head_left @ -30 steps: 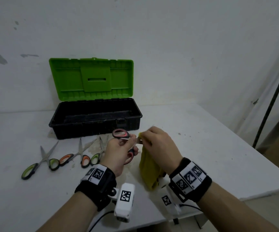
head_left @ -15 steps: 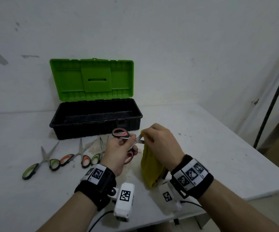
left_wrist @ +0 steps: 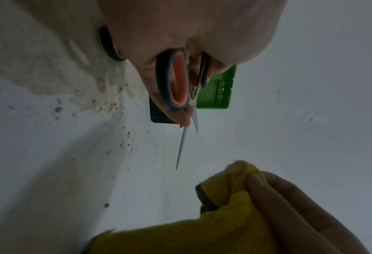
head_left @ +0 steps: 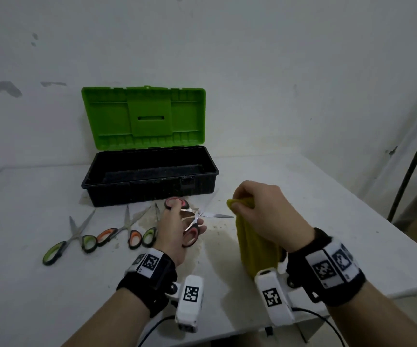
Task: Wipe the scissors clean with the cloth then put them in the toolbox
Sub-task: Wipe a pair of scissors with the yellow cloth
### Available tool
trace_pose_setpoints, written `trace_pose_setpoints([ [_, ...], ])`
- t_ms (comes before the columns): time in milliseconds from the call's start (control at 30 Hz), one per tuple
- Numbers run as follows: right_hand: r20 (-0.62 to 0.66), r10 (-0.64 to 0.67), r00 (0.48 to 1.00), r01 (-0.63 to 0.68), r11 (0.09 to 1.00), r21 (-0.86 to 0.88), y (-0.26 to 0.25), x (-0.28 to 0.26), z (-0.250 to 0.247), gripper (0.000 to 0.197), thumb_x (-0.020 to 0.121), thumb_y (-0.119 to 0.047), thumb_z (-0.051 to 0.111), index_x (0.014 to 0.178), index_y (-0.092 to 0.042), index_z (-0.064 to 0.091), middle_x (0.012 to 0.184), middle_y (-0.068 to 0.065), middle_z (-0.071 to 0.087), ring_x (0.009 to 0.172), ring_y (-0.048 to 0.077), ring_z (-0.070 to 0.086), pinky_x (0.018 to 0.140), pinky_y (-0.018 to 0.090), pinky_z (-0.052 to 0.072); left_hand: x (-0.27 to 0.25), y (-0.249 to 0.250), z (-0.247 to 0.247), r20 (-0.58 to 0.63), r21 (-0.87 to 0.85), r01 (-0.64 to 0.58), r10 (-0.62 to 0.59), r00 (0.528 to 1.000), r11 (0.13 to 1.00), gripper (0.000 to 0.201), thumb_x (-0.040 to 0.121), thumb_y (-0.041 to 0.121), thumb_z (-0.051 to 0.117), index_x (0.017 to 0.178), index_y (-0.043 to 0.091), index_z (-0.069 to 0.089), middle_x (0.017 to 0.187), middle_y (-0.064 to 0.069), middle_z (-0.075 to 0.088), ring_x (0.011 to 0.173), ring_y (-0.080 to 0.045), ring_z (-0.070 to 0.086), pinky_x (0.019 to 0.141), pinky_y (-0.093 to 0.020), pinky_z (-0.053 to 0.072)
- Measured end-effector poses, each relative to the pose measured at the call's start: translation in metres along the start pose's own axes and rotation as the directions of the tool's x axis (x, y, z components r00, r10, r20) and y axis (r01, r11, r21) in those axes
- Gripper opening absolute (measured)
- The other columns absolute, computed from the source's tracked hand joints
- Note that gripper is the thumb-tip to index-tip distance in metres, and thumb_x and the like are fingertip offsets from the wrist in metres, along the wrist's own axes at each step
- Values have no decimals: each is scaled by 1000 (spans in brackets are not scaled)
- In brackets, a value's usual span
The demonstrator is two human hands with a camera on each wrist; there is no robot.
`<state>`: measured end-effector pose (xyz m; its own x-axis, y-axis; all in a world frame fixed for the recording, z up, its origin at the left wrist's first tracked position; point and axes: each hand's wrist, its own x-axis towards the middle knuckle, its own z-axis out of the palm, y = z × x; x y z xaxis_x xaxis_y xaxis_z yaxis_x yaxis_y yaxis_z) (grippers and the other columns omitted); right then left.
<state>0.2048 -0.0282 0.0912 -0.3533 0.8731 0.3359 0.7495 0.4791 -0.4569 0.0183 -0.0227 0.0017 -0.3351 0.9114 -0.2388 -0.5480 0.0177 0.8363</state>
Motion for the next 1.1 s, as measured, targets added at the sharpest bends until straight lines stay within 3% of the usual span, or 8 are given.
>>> trace_pose_setpoints([
  [133,81,-56,995,57,998,-6,-9,11,25,8,92,-30,62,95,-24,59,87,-3,65,78,14,57,59,15,38,-5,-4,4,65,60,-24,21,998,998,32,106,35,45,109,6,59,91,-16,70,80,-29,70,65,-39,60],
  [333,-6,-183,983,182,981,-63,-2,15,61,16,92,-27,63,101,-18,73,103,1,64,96,20,56,82,27,46,-8,-9,4,84,81,-17,10,996,997,35,104,40,48,116,11,63,116,-21,69,110,-32,67,85,-46,57],
  [500,-67,-274,959,265,956,-126,4,5,68,23,91,-17,62,112,-22,69,104,4,62,88,28,55,75,41,51,-8,-8,6,77,34,-57,54,996,998,31,104,39,48,109,12,63,104,-16,58,96,-27,56,69,-36,52],
  [600,-124,-347,929,330,933,-142,1,4,68,21,87,-6,64,106,-15,68,95,4,62,85,26,53,70,38,51,-9,-9,10,98,45,-81,77,992,996,31,104,40,48,111,14,64,110,-16,62,106,-28,61,78,-39,55],
  [733,-44,-355,934,338,916,-215,-4,1,70,22,88,-4,61,106,-17,65,94,3,51,85,20,46,67,34,49,-11,-9,11,115,41,-118,113,987,992,34,105,38,46,116,9,60,112,-27,64,108,-36,65,89,-51,57],
  [833,-34,-324,945,305,918,-253,-3,1,65,24,85,-1,61,102,-18,68,92,2,51,82,21,48,68,34,50,-11,-13,8,117,61,-158,150,982,986,35,104,38,47,115,7,59,102,-21,57,98,-34,59,80,-45,55],
  [1000,-31,-360,933,341,906,-252,-12,3,62,20,84,-3,62,97,-16,67,93,2,50,82,19,47,69,26,45,-15,-14,12,172,15,-155,150,974,988,33,106,35,45,114,6,58,110,-24,65,102,-33,66,86,-48,56],
  [1100,-35,-341,939,322,912,-255,-8,3,64,27,82,3,62,99,-17,68,92,2,50,81,20,48,68,29,47,-11,-12,9,148,14,-168,165,975,986,28,105,33,45,110,11,61,103,-20,61,99,-32,62,82,-45,55],
])
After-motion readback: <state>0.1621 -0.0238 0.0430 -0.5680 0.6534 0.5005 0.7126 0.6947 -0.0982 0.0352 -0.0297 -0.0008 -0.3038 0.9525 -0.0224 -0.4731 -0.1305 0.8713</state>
